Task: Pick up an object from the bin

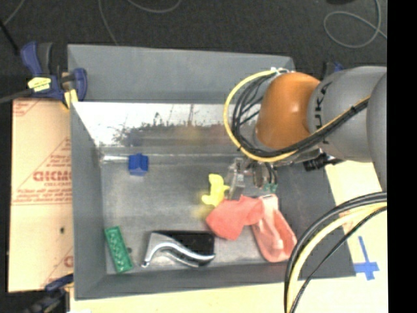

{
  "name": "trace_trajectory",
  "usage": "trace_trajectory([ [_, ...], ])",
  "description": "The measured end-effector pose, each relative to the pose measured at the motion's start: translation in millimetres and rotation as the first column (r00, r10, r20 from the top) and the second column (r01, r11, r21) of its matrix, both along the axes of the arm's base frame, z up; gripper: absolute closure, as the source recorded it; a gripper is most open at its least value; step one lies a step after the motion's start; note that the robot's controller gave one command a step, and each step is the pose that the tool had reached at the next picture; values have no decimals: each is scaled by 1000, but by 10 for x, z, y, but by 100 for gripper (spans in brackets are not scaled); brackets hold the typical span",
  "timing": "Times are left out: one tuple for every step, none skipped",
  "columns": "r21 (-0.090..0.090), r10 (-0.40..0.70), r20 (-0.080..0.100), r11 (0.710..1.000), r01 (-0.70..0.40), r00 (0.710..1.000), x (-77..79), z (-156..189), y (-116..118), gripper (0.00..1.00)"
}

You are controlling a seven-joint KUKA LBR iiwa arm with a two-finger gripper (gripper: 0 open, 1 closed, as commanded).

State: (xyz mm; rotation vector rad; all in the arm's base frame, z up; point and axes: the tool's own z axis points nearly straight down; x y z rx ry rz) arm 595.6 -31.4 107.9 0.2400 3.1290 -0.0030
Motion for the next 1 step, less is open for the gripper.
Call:
trace_trajectory([
  [-1, 59, 7, 998, -59, 998, 106, 745, -81, 100],
])
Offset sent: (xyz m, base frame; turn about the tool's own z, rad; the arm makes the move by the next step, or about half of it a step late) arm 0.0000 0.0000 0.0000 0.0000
